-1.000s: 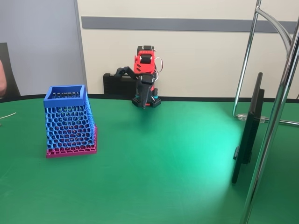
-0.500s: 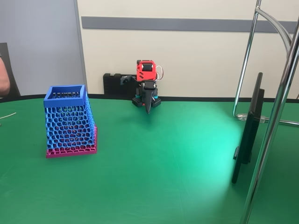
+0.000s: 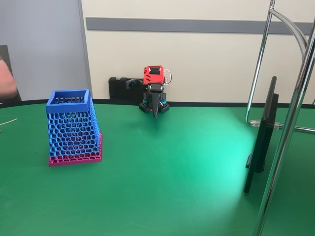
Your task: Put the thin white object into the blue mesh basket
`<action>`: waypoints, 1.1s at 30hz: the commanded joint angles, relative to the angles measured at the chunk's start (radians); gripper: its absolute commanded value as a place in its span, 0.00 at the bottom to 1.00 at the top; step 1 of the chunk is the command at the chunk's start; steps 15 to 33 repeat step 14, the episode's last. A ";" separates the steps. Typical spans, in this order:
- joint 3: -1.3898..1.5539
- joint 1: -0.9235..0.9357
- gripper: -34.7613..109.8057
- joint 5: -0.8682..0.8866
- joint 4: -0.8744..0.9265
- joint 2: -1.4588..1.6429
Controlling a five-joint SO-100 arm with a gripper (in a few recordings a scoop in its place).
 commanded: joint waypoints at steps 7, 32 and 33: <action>0.009 -0.005 0.24 0.003 -0.006 0.008; 0.009 -0.012 0.24 -0.008 -0.008 0.008; 0.009 -0.012 0.24 -0.008 -0.008 0.008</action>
